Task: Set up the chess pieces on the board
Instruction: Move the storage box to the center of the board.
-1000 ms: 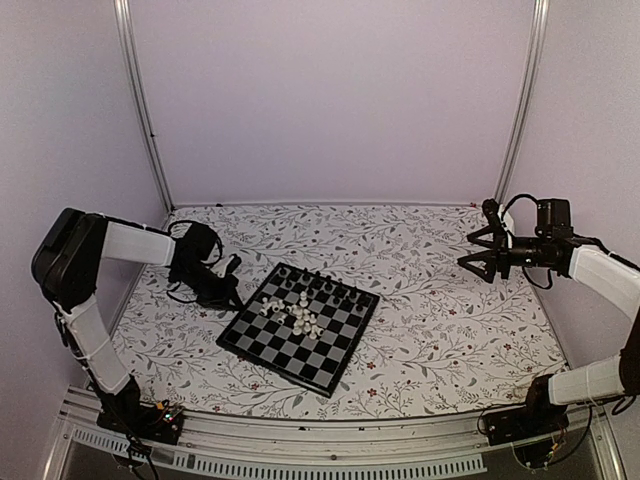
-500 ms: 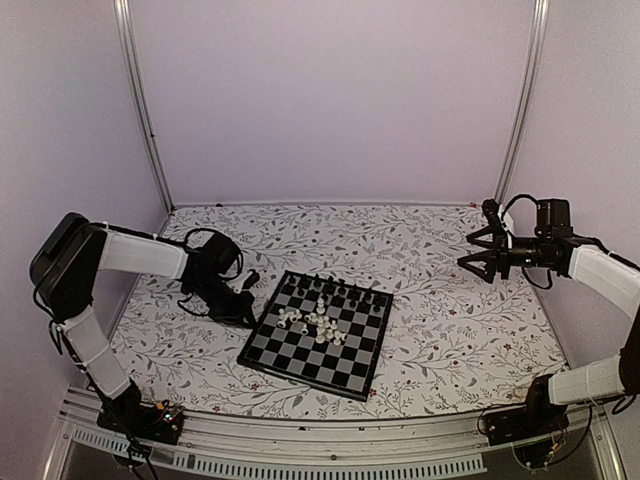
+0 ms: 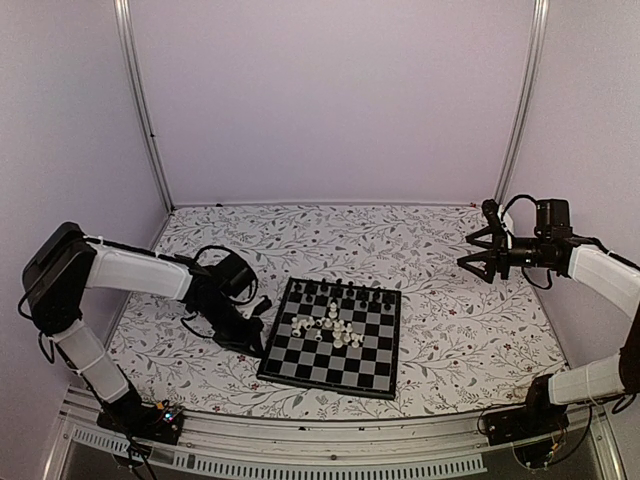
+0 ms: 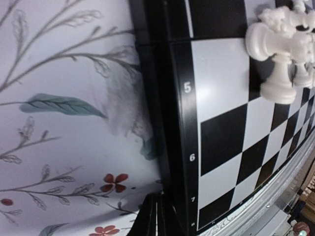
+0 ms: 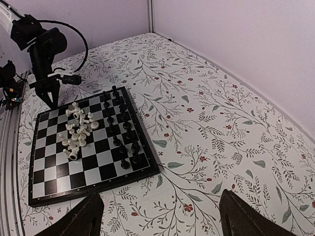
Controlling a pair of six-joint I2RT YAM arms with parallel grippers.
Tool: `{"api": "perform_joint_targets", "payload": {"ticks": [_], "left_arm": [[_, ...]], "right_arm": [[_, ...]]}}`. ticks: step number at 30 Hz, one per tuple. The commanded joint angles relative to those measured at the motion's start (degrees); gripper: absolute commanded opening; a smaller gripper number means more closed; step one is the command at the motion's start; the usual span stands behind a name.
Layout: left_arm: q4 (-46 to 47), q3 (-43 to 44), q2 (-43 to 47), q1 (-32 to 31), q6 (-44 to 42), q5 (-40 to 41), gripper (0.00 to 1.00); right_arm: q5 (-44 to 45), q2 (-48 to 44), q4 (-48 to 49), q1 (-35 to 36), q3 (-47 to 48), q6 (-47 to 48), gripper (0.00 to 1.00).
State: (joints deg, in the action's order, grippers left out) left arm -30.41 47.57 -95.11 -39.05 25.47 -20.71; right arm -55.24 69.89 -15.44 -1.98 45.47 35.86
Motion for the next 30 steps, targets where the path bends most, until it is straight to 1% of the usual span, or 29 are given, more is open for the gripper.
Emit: {"api": "perform_joint_targets", "payload": {"ticks": [1,7,13,16,19,22,24,27,30], "left_arm": [[-6.14,-2.47,-3.30,-4.87,1.44,0.92,0.06],[-4.43,0.03,-6.05,-10.17,0.56,-0.52,0.06],[-4.45,2.82,-8.58,-13.01,-0.62,-1.77,0.06],[-6.48,4.39,-7.39,-13.33,-1.31,-1.50,0.06],[-10.40,6.86,-5.04,-13.41,-2.88,-0.48,0.08],[-15.37,12.66,-3.53,-13.35,-6.05,1.07,0.11],[-18.20,18.86,-3.58,-13.27,-8.83,2.34,0.14],[-20.75,30.86,-5.58,-12.88,-14.28,5.94,0.18],[-19.56,43.53,-8.71,-11.53,-17.50,12.04,0.24]], "right_arm": [[-1.05,0.51,-0.31,0.22,1.46,-0.26,0.84],[-0.84,0.56,0.52,0.28,1.28,-1.02,0.84],[-0.31,0.77,0.98,0.58,1.49,-1.99,0.82],[1.28,0.54,0.43,1.58,2.44,-2.10,0.81],[4.50,0.48,-1.61,5.06,4.54,-1.87,0.79],[9.16,0.64,-4.81,9.00,6.15,0.10,0.78],[13.12,0.98,-7.13,12.30,6.94,2.60,0.78],[18.64,2.22,-10.23,18.34,8.47,5.37,0.76],[22.25,4.29,-12.33,23.72,10.96,6.35,0.72]]}}
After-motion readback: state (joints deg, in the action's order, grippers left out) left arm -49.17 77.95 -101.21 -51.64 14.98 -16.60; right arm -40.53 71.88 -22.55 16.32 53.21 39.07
